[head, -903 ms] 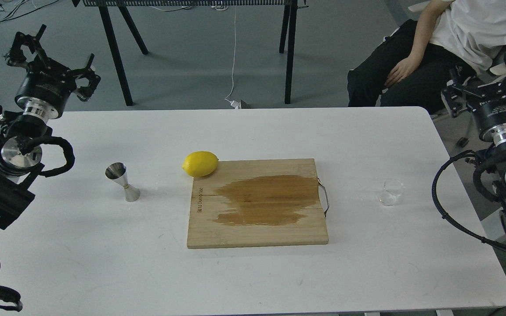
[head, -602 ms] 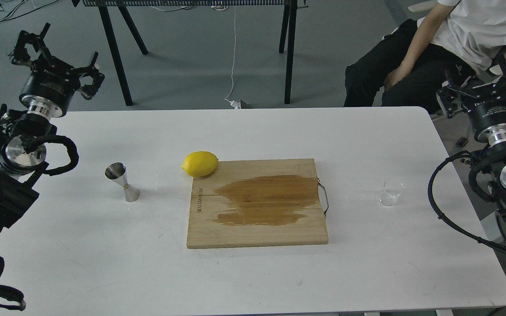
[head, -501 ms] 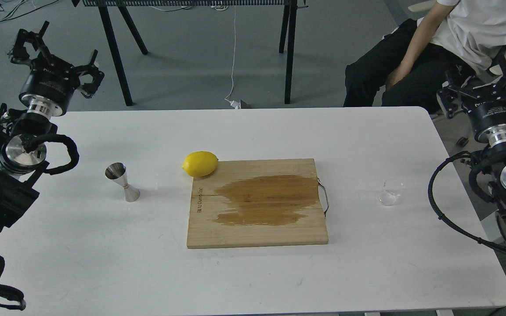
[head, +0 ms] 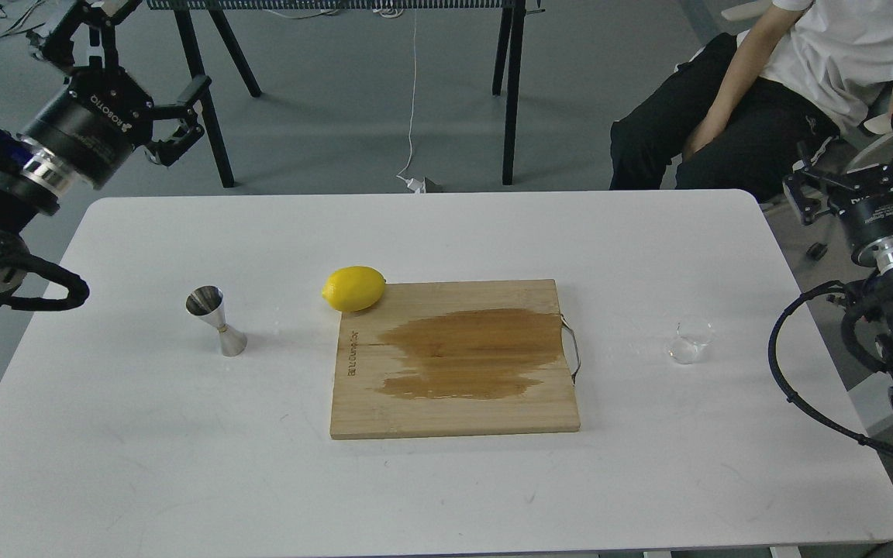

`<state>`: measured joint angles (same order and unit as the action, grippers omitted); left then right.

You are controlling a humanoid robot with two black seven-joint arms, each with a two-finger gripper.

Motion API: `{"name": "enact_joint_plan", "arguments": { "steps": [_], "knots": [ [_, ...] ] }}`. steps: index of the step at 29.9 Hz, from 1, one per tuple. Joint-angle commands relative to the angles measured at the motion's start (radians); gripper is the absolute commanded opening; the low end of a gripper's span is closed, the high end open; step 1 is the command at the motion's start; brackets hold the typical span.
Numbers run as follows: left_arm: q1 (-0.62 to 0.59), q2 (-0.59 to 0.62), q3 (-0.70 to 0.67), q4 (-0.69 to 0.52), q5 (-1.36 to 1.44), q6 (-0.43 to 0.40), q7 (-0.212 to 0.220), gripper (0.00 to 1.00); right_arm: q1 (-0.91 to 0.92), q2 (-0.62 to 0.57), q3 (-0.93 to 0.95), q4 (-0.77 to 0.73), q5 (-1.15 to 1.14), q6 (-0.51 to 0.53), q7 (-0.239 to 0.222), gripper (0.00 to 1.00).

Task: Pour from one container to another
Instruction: 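Move the left gripper down toward the metal jigger, then close the left gripper around the metal jigger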

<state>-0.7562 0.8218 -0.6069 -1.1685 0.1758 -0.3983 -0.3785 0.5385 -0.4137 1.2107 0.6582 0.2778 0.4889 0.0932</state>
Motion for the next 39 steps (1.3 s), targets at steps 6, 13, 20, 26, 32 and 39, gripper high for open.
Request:
{"name": "enact_joint_plan", "arguments": {
  "steps": [6,13,20,26,32,39],
  "knots": [
    [0.181,0.187,0.009,-0.402,0.555,0.303,-0.002,1.0,-0.023,-0.008,0.006,-0.006,-0.002,0.0,0.003,1.0],
    [0.431,0.246,0.018,-0.456,1.219,0.528,-0.037,1.0,-0.023,-0.011,0.009,-0.008,-0.002,0.0,0.008,1.0],
    [0.621,0.156,0.018,-0.253,1.784,0.766,0.026,0.94,-0.023,-0.01,0.009,-0.015,-0.003,0.0,0.008,1.0],
    [0.612,-0.028,0.015,0.074,1.91,0.776,0.029,0.86,-0.023,-0.005,0.007,-0.015,-0.003,0.0,0.01,1.0],
    [0.543,-0.183,0.016,0.262,1.909,0.774,0.032,0.86,-0.023,-0.005,0.004,-0.017,-0.005,0.0,0.01,1.0],
    [0.482,-0.248,0.01,0.366,1.906,0.779,0.04,0.86,-0.031,-0.008,0.003,-0.017,-0.005,0.0,0.01,1.0]
  ]
}}
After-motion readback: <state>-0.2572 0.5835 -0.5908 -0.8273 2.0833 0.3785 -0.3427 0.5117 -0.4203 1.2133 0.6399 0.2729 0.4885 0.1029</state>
